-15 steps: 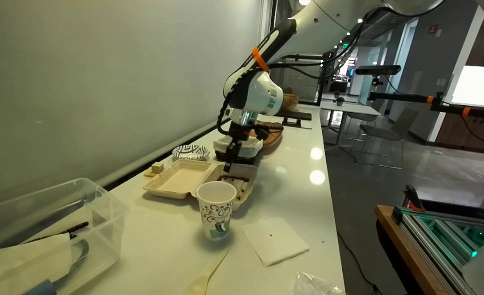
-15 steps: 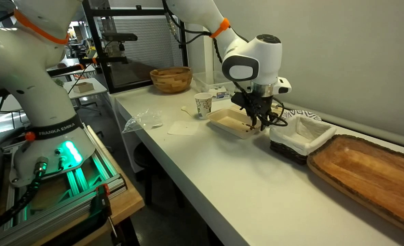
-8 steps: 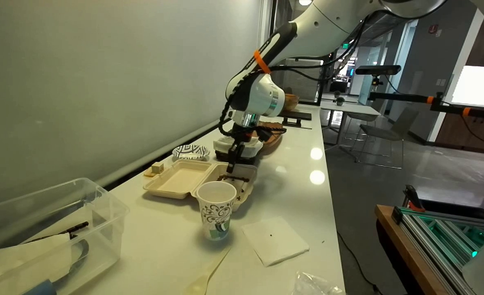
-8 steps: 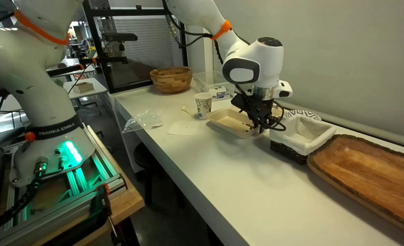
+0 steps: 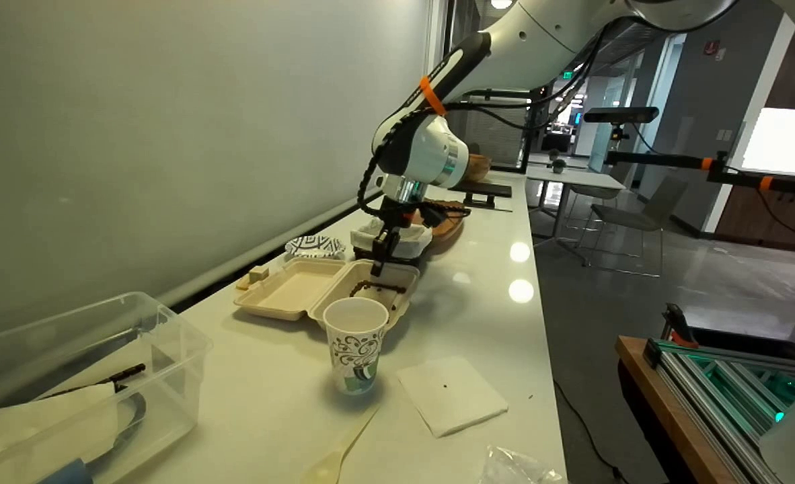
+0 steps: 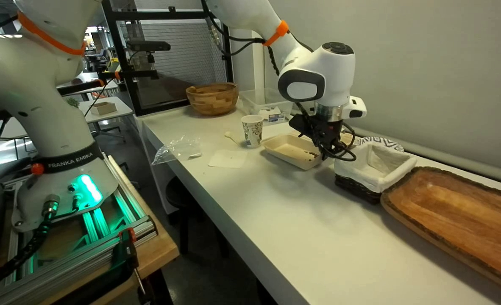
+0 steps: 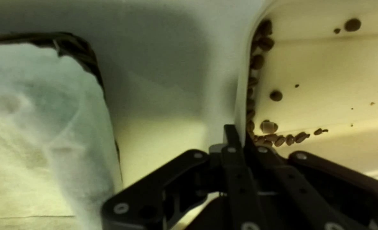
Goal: Pour the contents from the lunch pack into the cup
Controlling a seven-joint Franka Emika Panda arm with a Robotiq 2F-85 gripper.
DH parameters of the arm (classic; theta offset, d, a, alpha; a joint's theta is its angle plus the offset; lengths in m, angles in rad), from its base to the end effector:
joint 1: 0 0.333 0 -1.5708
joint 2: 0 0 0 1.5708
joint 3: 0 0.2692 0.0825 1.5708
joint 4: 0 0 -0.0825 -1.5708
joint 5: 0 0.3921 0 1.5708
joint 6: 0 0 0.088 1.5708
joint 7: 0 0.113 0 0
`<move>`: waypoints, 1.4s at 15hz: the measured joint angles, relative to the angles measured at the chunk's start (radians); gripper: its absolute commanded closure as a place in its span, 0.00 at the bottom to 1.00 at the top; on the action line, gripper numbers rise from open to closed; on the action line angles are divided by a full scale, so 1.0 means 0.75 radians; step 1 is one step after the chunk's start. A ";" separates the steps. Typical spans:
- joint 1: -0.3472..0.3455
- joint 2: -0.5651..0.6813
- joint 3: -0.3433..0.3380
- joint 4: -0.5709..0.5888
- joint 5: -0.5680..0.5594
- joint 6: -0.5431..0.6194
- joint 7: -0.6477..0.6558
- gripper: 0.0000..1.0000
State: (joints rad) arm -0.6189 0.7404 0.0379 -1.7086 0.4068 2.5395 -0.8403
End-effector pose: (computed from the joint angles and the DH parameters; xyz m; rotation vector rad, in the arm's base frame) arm 0.5440 -0.3625 0.1222 -2.9702 0.1169 -0.3607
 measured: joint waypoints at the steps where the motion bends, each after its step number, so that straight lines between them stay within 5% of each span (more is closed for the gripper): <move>1: 0.000 -0.009 0.003 0.000 0.000 0.000 0.006 0.99; 12: -0.041 -0.155 0.129 -0.077 0.116 -0.003 -0.096 0.99; 21: -0.071 -0.292 0.116 -0.116 0.169 0.033 -0.147 0.99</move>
State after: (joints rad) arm -0.6724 0.5213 0.1250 -1.7959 0.5334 2.5640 -0.9505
